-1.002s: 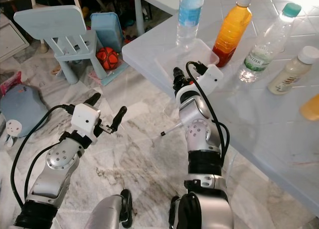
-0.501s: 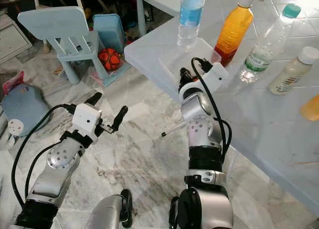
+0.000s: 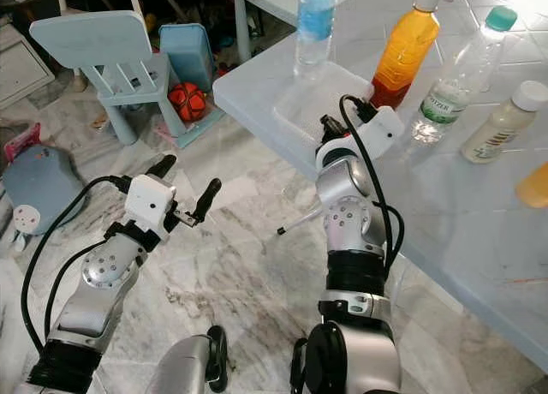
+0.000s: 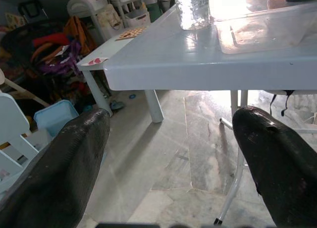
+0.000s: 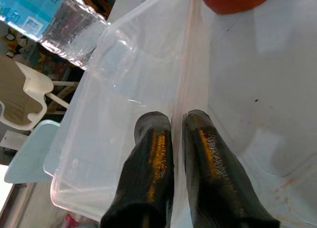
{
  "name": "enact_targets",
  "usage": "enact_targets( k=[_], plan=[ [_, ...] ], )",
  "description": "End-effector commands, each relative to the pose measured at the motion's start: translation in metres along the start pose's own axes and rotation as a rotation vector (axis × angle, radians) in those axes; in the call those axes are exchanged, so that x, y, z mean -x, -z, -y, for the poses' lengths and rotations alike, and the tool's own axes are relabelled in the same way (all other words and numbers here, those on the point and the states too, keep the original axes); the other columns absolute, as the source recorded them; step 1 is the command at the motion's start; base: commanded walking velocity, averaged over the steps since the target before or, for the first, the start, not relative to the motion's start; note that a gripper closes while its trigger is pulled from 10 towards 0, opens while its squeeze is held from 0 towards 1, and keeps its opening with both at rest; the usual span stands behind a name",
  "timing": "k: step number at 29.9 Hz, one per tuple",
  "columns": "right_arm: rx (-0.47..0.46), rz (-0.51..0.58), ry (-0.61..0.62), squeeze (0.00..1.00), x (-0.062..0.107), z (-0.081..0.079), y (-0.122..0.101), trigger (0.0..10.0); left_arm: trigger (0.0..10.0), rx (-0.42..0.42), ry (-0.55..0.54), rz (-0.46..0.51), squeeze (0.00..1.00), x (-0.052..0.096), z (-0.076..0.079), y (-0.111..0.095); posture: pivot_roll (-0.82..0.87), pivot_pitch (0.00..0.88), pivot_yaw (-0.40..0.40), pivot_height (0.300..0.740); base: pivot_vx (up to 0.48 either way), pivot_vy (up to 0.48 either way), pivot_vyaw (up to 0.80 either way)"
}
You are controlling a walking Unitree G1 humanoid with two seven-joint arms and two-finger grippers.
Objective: Restocking fridge
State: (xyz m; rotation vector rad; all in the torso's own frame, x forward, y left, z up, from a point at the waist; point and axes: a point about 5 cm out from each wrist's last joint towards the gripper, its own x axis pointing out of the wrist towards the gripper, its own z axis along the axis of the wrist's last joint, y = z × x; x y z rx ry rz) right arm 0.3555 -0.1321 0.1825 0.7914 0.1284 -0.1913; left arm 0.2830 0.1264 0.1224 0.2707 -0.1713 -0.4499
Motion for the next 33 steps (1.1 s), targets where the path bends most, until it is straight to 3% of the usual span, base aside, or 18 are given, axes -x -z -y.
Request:
enact_targets(
  k=[1, 11, 19, 21, 24, 25, 26, 27, 28, 33],
  plan=[
    [-0.008, -0.075, 0.069, 0.0, 0.004, 0.013, 0.017, 0.0, 10.0, -0.013, 0.003, -0.006, 0.0, 0.0, 0.001, 0.002, 0.13, 0.182, 0.044, 0.74, 0.0, 0.0, 0.0],
    [0.051, -0.081, 0.121, 0.0, 0.024, 0.028, 0.018, 0.0, 10.0, -0.004, 0.011, 0.003, 0.0, -0.004, 0.007, 0.002, 0.1, 0.171, 0.034, 0.74, 0.0, 0.0, 0.0],
    [0.195, -0.09, 0.055, 0.0, 0.046, 0.048, 0.023, 0.0, 10.0, 0.003, -0.051, -0.052, 0.0, 0.002, 0.003, 0.014, 0.08, 0.151, 0.032, 0.74, 0.0, 0.0, 0.0],
    [0.231, -0.078, 0.063, 0.0, 0.051, 0.057, 0.022, 0.0, 10.0, 0.072, -0.028, -0.06, 0.0, 0.006, 0.008, 0.018, 0.06, 0.135, 0.036, 0.74, 0.0, 0.0, 0.0],
    [0.26, -0.065, 0.056, 0.0, 0.053, 0.061, 0.019, 0.0, 10.0, 0.06, -0.026, -0.058, 0.0, 0.004, 0.013, 0.018, 0.05, 0.128, 0.032, 0.74, 0.0, 0.0, 0.0],
    [0.289, -0.051, 0.039, 0.0, 0.053, 0.061, 0.017, 1.0, 10.0, 0.058, -0.026, -0.058, 0.0, 0.003, 0.015, 0.018, 0.05, 0.127, 0.029, 0.74, 0.0, 0.0, 0.0],
    [0.321, -0.036, 0.017, 0.0, 0.054, 0.062, 0.016, 4.3, 10.0, 0.051, -0.027, -0.055, 0.0, 0.001, 0.015, 0.017, 0.05, 0.127, 0.029, 0.74, 0.0, 0.0, 0.0],
    [0.321, -0.036, 0.017, 0.0, 0.054, 0.062, 0.016, 4.3, 10.0, 0.051, -0.027, -0.055, 0.0, 0.001, 0.015, 0.017, 0.05, 0.127, 0.029, 0.74, 0.0, 0.0, 0.0],
    [0.364, -0.028, -0.008, 0.0, 0.054, 0.066, 0.016, 10.0, 10.0, 0.029, -0.071, -0.053, 0.0, -0.005, 0.013, 0.015, 0.05, 0.117, 0.021, 0.74, 0.0, 0.0, 0.0],
    [0.379, -0.033, -0.085, 0.0, 0.056, 0.064, 0.017, 10.0, 10.0, 0.021, -0.192, -0.09, 0.0, -0.007, 0.003, 0.019, 0.05, 0.108, 0.017, 0.74, 0.0, 0.0, 0.0]
  ],
)
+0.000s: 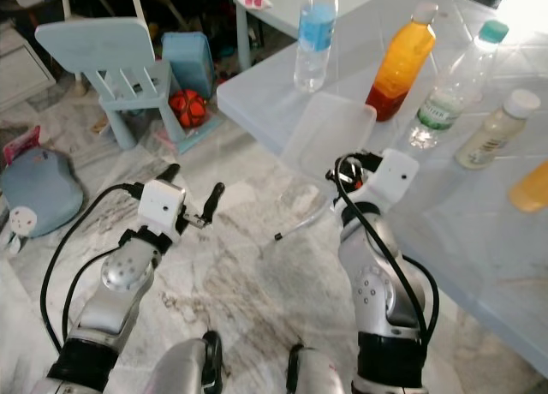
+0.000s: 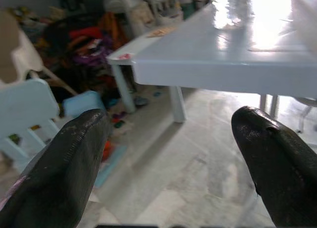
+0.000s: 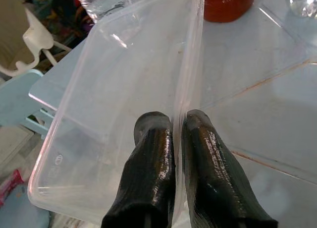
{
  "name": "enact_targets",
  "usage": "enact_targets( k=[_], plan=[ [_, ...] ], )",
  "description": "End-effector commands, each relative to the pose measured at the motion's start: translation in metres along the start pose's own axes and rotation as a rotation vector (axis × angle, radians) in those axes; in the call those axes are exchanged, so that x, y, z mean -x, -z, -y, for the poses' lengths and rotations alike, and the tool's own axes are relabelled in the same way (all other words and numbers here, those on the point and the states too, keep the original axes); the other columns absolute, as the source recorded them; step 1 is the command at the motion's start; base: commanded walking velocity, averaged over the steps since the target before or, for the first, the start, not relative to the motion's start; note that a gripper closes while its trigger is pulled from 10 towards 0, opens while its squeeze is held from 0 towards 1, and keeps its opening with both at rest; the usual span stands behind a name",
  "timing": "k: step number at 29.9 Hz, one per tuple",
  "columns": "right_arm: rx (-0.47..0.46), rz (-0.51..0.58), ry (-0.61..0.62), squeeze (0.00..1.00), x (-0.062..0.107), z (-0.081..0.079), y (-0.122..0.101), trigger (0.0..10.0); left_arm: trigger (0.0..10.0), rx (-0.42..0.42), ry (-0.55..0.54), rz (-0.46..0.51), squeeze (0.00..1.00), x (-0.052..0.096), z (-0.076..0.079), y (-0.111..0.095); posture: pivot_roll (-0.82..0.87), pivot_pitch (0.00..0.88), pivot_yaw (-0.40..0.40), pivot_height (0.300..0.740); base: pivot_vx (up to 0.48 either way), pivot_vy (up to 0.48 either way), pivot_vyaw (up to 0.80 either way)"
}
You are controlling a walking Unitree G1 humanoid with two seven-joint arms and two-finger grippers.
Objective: Restocking fridge
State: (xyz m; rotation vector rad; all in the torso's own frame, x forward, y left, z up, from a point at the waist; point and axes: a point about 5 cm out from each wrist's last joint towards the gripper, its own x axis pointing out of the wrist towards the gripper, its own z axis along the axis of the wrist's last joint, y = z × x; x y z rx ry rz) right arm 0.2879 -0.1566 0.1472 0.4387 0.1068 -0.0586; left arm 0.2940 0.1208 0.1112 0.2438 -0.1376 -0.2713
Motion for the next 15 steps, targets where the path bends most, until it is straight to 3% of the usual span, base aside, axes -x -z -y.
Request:
enact_targets(
  k=[1, 6, 15],
  plan=[
    [0.034, -0.04, 0.002, 0.0, 0.001, 0.0036, 0.0093, 10.0, 10.0, -0.003, -0.036, -0.044, 0.0, 0.0045, -0.0028, 0.009, 0.05, 0.105, 0.017, 0.74, 0.0, 0.0, 0.0],
    [0.048, -0.026, -0.006, 0.0, 0.003, 0.0026, 0.0105, 10.0, 10.0, 0.017, -0.061, -0.067, 0.0, 0.0096, 0.0008, 0.0155, 0.04, 0.096, 0.012, 0.74, 0.0, 0.0, 0.0],
    [0.109, 0.013, -0.059, 0.0, 0.0011, -0.0012, 0.0035, 10.0, 10.0, 0.031, -0.11, -0.067, 0.0, 0.0035, -0.0001, 0.0137, 0.04, 0.095, 0.0, 0.74, 0.0, 0.0, 0.0]
  ],
)
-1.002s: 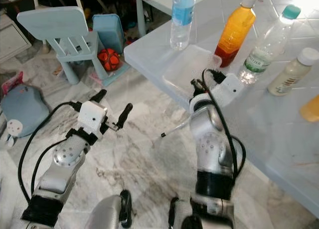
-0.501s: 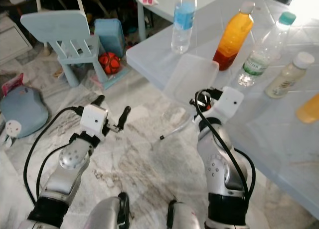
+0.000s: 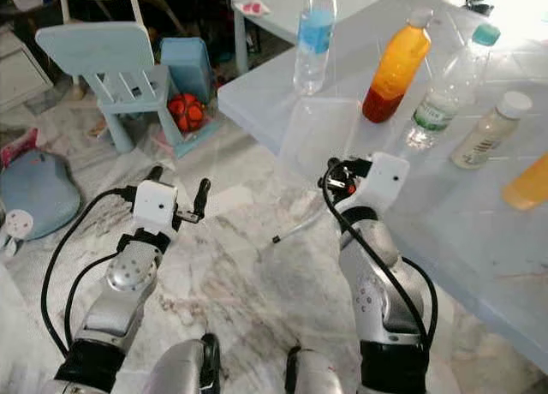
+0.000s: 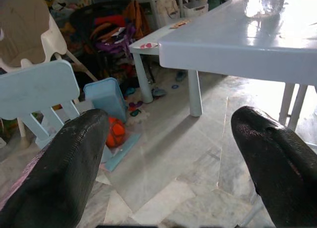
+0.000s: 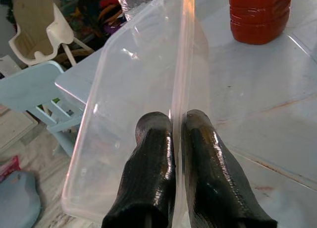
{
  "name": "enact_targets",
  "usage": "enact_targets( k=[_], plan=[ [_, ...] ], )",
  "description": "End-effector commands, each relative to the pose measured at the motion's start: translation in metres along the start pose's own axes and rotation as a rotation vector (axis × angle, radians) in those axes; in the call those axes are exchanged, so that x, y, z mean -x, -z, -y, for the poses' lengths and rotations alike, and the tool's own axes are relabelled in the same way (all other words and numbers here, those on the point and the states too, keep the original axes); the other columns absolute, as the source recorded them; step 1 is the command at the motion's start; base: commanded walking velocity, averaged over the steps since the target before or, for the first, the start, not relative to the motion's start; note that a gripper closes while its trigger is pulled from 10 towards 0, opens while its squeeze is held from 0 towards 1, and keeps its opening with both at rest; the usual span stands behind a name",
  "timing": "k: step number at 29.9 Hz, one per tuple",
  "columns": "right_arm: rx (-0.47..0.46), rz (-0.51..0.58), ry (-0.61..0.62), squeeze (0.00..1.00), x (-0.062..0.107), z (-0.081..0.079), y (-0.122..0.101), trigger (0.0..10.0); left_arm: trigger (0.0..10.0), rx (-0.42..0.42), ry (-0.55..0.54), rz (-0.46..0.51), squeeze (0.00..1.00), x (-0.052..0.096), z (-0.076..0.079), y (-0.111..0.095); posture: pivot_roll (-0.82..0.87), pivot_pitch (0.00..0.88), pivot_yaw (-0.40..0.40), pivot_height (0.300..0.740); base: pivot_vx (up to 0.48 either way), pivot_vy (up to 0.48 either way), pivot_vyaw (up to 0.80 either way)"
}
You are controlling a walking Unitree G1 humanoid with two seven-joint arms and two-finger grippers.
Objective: Restocking fridge
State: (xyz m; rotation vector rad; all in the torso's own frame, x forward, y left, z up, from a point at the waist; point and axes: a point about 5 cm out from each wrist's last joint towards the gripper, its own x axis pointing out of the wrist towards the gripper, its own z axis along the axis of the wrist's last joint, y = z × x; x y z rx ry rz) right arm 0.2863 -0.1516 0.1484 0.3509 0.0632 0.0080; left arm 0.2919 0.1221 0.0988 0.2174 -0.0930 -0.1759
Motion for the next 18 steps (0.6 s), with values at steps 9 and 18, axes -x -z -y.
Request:
enact_targets(
  k=[9, 18],
  plan=[
    [0.06, 0.001, -0.033, 0.0, -0.001, -0.002, 0.002, 10.0, 10.0, 0.005, -0.047, -0.036, 0.0, 0.001, -0.008, 0.007, 0.04, 0.092, 0.005, 0.74, 0.0, 0.0, 0.71],
    [0.101, 0.018, -0.123, 0.0, 0.0, -0.013, 0.002, 10.0, 10.0, 0.01, -0.167, -0.077, 0.0, 0.018, -0.031, 0.014, 0.06, 0.083, 0.003, 0.74, 0.0, 0.0, 0.8]
  ],
)
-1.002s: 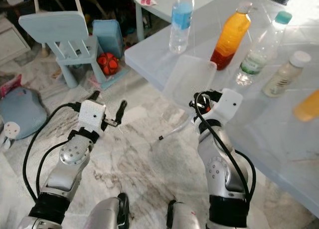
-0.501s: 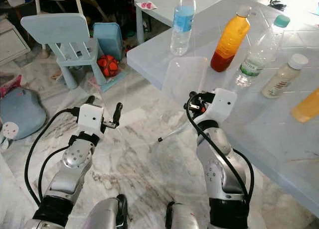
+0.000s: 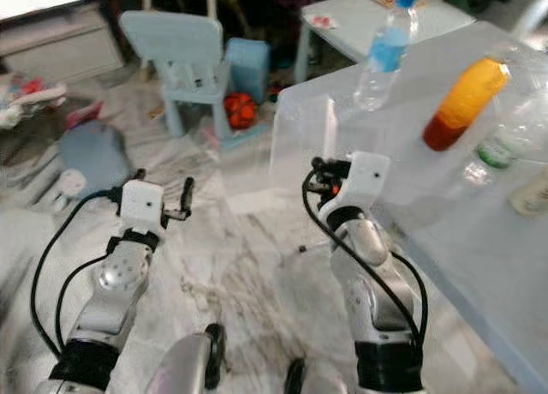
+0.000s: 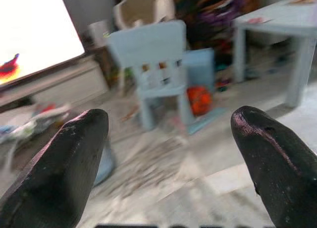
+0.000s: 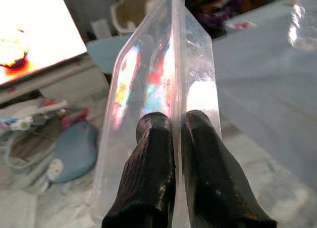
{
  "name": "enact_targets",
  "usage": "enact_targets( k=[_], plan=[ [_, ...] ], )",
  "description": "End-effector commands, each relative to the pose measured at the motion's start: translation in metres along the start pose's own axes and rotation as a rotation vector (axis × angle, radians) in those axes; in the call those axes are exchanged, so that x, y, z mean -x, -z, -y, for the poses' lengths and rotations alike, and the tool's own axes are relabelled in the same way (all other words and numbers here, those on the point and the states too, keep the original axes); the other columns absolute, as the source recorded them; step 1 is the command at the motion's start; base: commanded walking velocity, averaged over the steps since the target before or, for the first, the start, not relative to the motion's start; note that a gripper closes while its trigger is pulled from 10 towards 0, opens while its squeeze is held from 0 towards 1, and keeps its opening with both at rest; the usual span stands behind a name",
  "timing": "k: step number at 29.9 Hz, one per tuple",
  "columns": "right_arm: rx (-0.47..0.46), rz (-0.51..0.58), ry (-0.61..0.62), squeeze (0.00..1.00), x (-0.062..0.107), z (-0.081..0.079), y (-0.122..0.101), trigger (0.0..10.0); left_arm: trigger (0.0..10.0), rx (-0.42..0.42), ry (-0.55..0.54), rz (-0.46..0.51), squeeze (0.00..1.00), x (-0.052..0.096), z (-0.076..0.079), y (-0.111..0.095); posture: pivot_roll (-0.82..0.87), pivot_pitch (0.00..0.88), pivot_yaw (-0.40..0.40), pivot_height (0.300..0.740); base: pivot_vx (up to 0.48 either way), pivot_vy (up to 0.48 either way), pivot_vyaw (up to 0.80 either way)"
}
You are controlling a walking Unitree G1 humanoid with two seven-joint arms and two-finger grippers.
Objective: Restocking fridge
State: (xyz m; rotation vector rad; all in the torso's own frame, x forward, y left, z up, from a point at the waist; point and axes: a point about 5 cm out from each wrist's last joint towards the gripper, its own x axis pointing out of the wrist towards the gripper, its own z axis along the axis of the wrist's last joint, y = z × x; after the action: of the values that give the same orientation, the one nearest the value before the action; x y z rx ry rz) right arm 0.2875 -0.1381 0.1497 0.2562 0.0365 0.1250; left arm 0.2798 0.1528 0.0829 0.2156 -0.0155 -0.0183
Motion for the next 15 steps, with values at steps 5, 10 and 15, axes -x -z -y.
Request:
enact_targets(
  k=[5, 10, 15],
  plan=[
    [0.001, 0.001, -0.042, 0.0, 0.002, -0.002, 0.001, 10.0, 10.0, 0.038, -0.122, -0.018, 0.0, 0.011, -0.028, -0.001, 0.09, 0.086, -0.012, 0.74, 0.0, 0.0, 0.8],
    [0.006, 0.002, -0.116, 0.0, -0.004, -0.018, 0.004, 10.0, 10.0, 0.016, -0.159, -0.036, 0.0, 0.016, -0.031, 0.005, 0.1, 0.085, -0.019, 0.74, 0.0, 0.0, 0.8],
    [0.013, 0.009, -0.12, 0.0, -0.006, -0.018, 0.003, 10.0, 10.0, 0.021, -0.149, -0.031, 0.0, 0.015, -0.029, 0.002, 0.11, 0.084, -0.02, 0.74, 0.0, 0.0, 0.8]
  ],
)
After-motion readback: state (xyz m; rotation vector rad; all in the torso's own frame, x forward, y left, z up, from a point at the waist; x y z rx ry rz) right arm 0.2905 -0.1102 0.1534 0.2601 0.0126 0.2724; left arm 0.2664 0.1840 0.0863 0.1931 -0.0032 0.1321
